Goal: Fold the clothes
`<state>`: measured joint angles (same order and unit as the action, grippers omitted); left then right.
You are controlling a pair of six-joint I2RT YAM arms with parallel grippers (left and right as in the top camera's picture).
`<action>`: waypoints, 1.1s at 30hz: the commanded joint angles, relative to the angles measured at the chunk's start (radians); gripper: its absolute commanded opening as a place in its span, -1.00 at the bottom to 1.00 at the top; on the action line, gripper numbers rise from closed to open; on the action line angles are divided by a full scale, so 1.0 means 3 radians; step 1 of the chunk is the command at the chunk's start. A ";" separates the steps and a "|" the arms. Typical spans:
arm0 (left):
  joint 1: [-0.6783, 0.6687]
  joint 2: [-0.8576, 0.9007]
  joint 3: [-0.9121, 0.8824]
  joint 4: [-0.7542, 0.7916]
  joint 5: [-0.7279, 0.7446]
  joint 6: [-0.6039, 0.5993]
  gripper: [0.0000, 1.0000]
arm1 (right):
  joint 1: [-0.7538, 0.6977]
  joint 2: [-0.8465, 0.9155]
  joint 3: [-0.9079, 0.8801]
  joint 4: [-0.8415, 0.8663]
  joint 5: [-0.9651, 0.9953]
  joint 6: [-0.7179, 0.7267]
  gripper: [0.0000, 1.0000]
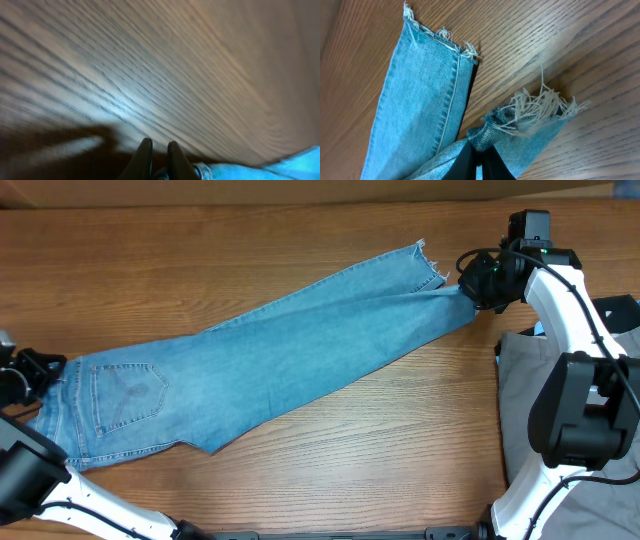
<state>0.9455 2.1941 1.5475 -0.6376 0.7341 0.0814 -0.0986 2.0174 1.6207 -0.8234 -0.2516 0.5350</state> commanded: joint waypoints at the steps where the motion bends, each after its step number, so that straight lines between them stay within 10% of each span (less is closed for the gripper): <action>1: 0.0145 -0.0220 0.0295 -0.0305 0.0258 0.0031 -0.92 | -0.0033 0.0009 0.0015 0.0008 0.0053 -0.0243 -0.89; 9: 0.0271 -0.0951 0.0552 -0.1188 0.0051 0.0050 -0.92 | -0.0033 0.0003 0.0092 -0.0080 0.0113 -0.0214 -0.89; 20: 0.0271 -0.1804 0.0552 -0.2124 -0.1405 -0.0326 -0.92 | -0.0033 0.0003 0.0256 -0.0055 0.0112 -0.0214 -0.89; 33: 0.0277 -0.1928 0.0552 -0.2152 -0.1083 -0.0080 -0.92 | -0.0200 -0.0300 0.0337 -0.0069 0.0132 -0.0243 -0.92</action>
<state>1.0164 1.6535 1.6905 -1.2911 0.4297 0.0330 -0.1310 2.0006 1.6695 -0.8570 -0.2558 0.4702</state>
